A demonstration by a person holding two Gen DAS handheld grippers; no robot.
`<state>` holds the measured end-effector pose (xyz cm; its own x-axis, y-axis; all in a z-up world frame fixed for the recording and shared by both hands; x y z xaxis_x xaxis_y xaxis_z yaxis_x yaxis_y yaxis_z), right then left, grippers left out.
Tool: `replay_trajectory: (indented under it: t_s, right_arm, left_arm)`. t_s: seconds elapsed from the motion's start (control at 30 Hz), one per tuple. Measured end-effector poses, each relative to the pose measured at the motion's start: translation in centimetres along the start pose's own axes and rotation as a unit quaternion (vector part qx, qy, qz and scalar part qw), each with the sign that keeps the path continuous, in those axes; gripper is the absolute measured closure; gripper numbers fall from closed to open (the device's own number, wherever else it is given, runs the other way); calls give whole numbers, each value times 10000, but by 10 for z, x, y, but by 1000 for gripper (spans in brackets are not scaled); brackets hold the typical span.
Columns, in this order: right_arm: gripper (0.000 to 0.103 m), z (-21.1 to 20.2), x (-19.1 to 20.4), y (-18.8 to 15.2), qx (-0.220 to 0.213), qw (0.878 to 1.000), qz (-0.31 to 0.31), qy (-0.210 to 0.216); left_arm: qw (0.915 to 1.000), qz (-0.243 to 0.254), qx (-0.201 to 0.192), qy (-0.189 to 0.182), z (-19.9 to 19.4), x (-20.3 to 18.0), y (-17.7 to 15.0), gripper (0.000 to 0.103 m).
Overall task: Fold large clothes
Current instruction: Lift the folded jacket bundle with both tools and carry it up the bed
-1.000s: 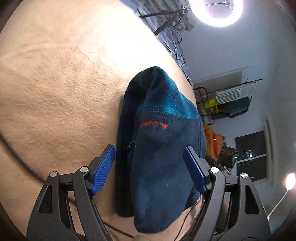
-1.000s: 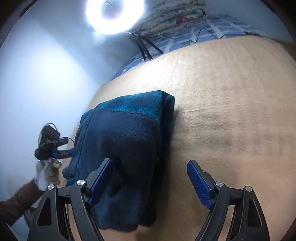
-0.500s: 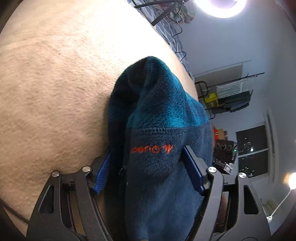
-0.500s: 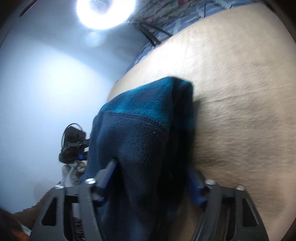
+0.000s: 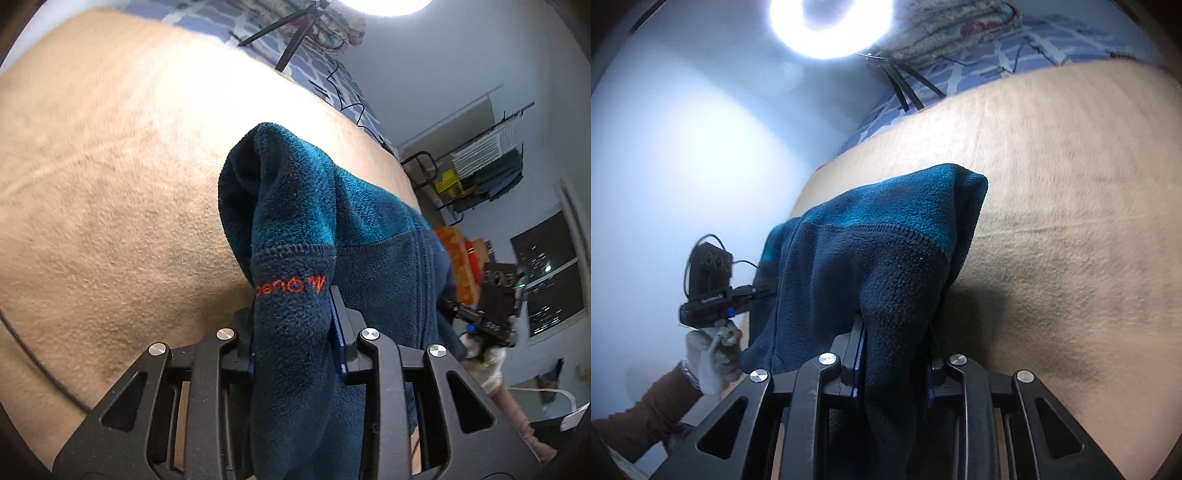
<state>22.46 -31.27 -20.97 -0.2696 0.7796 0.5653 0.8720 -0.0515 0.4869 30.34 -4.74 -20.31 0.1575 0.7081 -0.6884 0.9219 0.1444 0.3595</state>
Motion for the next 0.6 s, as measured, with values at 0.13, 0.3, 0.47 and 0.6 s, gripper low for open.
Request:
replay_trajectory:
  t_s: [0.13,0.3,0.47,0.6]
  right_arm:
    - [81,-15,15,-1,-53,9989,-326,-346]
    - [81,-33,24,-3,-122,9959,-563,-700]
    - [81,-57,30,-1,-231,9914,-761,-1040]
    - [81,-73,30,8,-391,9887,-818,-1193]
  left_arm:
    - [9998,171,-79,111,-9,-14,0,75]
    - [9984,449,-79,325,-12,-34,-5,75]
    - [9942,891,-141,580,-11,-67,-9,75]
    - [9914,1153,-171,599,-5,-96,-10,75]
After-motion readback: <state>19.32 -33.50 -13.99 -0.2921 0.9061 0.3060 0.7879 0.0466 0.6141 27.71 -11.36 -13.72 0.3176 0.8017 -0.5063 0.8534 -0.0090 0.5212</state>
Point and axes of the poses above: each gripper's, at about its wrist camera, not at the fingertips, and z roughly the way its jaws point, x to its left, y to its top, the point moved 9 cm from there along z, roughly the way its jaws point, and after that the axes turned 3 degrees about -y, right-handed, at the moved point
